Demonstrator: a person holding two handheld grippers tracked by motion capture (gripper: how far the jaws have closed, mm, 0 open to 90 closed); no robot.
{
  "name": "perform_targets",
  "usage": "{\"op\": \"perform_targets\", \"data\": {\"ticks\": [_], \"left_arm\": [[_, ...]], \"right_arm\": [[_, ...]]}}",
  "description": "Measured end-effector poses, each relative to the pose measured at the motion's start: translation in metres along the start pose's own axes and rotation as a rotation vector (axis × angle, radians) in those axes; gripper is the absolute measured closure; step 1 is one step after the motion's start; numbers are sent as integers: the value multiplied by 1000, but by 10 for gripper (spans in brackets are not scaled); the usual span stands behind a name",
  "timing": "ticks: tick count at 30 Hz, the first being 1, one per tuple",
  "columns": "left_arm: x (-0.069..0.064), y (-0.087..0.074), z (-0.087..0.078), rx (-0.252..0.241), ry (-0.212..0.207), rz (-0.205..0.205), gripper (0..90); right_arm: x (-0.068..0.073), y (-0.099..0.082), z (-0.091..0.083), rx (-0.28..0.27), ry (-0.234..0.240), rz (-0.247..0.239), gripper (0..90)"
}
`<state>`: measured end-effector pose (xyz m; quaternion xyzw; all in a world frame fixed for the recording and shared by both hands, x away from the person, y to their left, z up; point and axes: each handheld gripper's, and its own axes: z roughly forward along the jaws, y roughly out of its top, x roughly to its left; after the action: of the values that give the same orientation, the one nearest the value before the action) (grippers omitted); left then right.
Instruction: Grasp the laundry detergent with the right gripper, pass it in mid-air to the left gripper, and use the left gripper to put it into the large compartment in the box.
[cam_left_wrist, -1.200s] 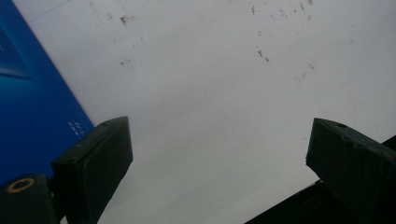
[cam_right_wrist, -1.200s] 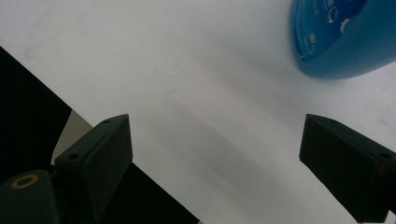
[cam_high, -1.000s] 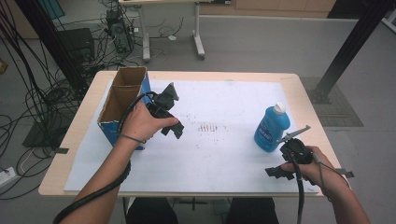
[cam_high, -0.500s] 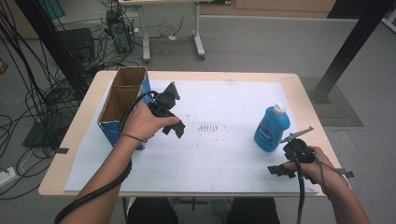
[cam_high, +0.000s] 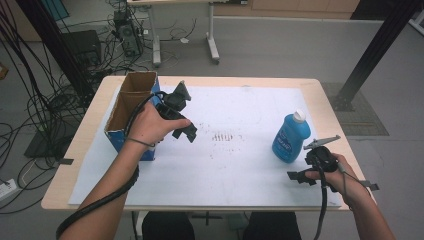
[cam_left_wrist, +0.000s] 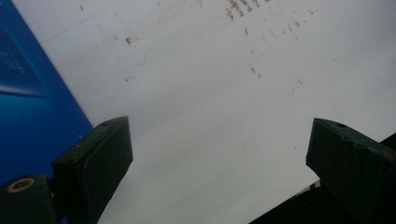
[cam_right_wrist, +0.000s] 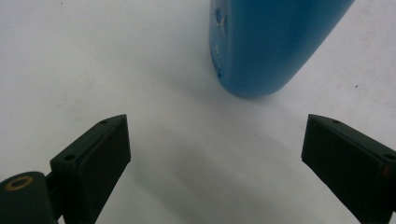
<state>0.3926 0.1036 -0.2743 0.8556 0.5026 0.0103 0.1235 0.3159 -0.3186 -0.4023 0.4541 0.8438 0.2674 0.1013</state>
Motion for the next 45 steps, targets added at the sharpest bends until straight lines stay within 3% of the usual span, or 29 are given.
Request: {"op": "perform_targets", "data": {"ticks": [12, 18, 31, 36, 45], "left_arm": [[1, 2, 0, -7, -3, -4, 75], [2, 2, 0, -16, -7, -12, 75], [3, -1, 2, -8, -8, -19, 75], [3, -1, 0, -18, -12, -19, 75], [4, -2, 0, -16, -12, -23, 75]], "right_arm": [[-9, -7, 7, -65, -9, -31, 75], [-14, -10, 12, -135, -17, -42, 74], [-15, -14, 19, -220, -24, -29, 54], [-15, -13, 19, -290, -27, -26, 54], [-16, -14, 19, -356, -33, -12, 54]]}}
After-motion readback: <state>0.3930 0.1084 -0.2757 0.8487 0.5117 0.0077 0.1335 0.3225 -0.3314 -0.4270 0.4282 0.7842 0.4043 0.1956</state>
